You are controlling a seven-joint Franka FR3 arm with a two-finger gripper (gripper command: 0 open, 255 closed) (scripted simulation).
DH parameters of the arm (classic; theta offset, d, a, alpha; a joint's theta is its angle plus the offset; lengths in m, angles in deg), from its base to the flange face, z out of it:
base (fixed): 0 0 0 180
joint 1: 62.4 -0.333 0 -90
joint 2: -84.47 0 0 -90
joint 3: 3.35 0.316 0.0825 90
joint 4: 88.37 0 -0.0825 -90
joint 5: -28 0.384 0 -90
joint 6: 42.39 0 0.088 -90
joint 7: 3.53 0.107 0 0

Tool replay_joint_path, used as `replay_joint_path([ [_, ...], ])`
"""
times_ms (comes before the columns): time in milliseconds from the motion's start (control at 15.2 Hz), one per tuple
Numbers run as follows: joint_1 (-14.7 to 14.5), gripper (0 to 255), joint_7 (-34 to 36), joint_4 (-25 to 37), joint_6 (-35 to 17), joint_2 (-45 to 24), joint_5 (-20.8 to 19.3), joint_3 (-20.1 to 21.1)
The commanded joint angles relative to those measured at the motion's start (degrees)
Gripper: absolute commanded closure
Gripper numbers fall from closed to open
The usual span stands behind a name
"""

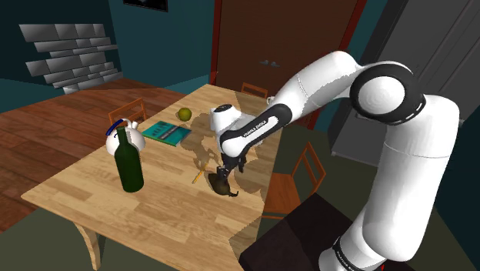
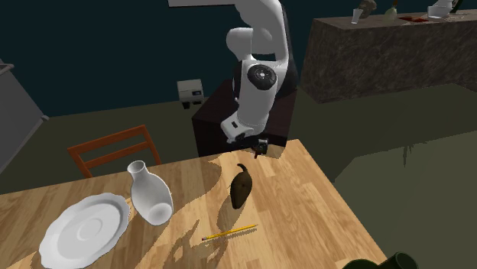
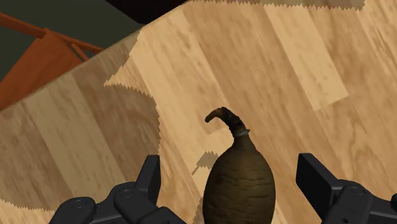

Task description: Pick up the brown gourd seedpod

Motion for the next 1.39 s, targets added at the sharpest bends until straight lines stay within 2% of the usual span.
replay_joint_path([
  [0, -1.04, 0, 1.76, 2.79, -1.72, -4.95, -2.31, -0.48],
  [198, -2.74, 0, 3.55, 8.16, -2.49, -11.69, -4.92, -1.38],
  [858, -3.38, 0, 4.93, 9.14, -6.37, -16.66, -6.33, -2.37],
  [924, -3.39, 255, 4.93, 9.14, -6.37, -16.67, -6.34, -2.37],
  [1320, -3.38, 255, 4.92, 9.10, -6.36, -16.62, -6.33, -2.36],
])
